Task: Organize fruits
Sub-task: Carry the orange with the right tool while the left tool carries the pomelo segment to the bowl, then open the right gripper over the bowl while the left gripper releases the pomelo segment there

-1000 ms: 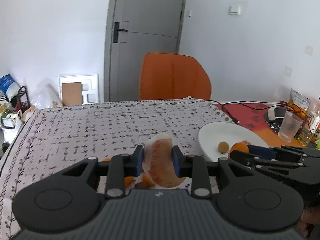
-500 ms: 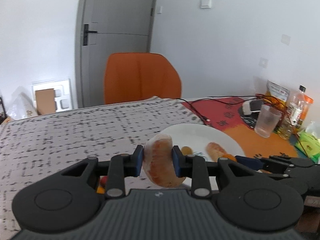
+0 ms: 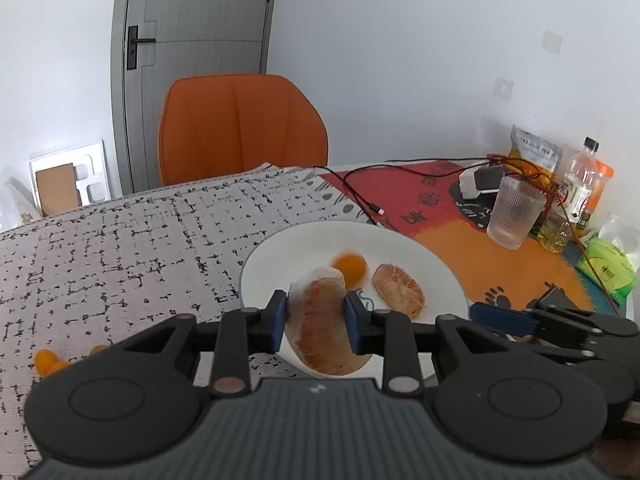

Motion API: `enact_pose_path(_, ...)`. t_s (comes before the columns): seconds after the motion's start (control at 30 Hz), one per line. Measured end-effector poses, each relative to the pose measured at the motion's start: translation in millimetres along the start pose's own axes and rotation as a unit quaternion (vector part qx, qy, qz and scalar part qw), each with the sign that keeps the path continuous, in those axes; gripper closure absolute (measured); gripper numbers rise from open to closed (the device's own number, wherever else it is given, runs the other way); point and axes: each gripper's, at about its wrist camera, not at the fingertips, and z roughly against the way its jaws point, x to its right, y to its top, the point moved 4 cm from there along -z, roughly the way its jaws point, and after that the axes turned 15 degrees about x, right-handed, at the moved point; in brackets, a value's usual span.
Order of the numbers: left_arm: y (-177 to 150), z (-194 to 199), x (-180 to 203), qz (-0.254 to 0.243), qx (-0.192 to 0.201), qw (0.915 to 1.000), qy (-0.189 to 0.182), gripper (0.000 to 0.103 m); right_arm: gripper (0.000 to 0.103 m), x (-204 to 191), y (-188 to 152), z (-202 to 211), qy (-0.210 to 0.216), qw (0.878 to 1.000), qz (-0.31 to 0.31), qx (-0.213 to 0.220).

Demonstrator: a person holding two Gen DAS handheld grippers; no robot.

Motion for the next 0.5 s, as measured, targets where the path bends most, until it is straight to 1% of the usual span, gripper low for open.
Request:
enact_pose_path(0.1,-4,-9,1,-0.003,-0.013,0.9999,0.010,0.073,0.067,4,0,3,-0.004,1.000,-0.001,0.002)
enact_pose_path(0.2,-7,-14,-1,-0.012,-0.019,0.9995,0.024,0.069,0.067,5,1,6,-0.009,1.000,0.000,0.005)
enact_pose_path(0.33,-9,-16,-9,-0.008,-0.030,0.9989,0.035,0.054,0.067,5,1,7,-0.012,1.000,-0.002,0.007)
enact_pose_path(0.43,-9,-14,-17,-0.012,-0.032,0.9984,0.045,0.053,0.067,-1,2,7,-0.011,1.000,0.003,0.010)
enact_pose_path(0.5,-9,-11,-21,-0.017,-0.032,0.9980,0.051,0.051,0.064,-4,2,9,-0.007,1.000,0.006,0.014)
